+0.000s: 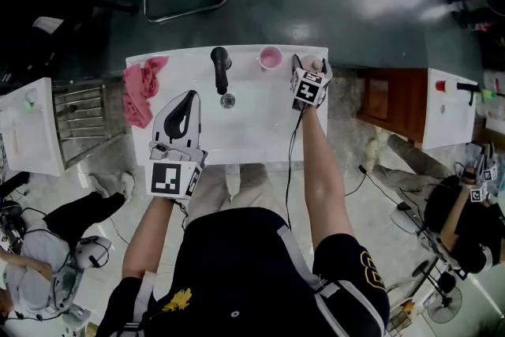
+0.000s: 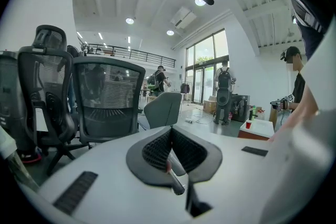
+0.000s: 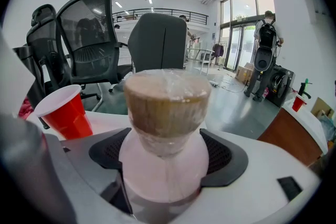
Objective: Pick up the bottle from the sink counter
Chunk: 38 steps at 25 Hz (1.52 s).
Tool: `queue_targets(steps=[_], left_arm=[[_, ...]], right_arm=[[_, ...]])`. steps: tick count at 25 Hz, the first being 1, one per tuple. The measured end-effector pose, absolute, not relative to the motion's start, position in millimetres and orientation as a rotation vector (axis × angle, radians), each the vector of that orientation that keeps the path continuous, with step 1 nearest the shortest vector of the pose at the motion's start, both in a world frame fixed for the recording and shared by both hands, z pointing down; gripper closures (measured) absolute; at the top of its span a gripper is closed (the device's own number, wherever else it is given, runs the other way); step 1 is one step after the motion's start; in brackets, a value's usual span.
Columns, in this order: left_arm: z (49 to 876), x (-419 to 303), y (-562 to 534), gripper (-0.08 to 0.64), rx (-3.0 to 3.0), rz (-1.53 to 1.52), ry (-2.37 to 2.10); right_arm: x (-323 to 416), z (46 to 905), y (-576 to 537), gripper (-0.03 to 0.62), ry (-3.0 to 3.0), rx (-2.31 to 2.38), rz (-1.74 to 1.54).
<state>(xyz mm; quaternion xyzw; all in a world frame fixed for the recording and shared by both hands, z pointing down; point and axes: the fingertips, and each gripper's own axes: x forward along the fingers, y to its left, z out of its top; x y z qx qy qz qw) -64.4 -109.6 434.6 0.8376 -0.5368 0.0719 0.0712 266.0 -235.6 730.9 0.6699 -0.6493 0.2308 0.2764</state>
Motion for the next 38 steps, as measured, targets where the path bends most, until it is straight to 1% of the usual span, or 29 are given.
queue_targets(steps=[11,21,29,38], left_arm=[[433.0,-61.9,-113.1,0.541,2.527,0.205,-1.606],[424.9,-60.1,-116.2,0.541,2.548,0.185,-1.6],[412.7,-71.7,-116.1,0.541,2.547,0.159,-1.633],[402.4,-72.7,-113.5,0.541,2.554,0.112,-1.633]], right_arm=[[262.3,718.6,-236.9,0.163,-1.77,1.808,0.603],[259.2,686.3,-240.5,0.163,-1.801,1.806,0.568],[254.6,641.1,-239.2,0.163,-1.846,1.782,0.493],[227.2,591.1,-245.4,0.163,-1.936,1.708,0.44]])
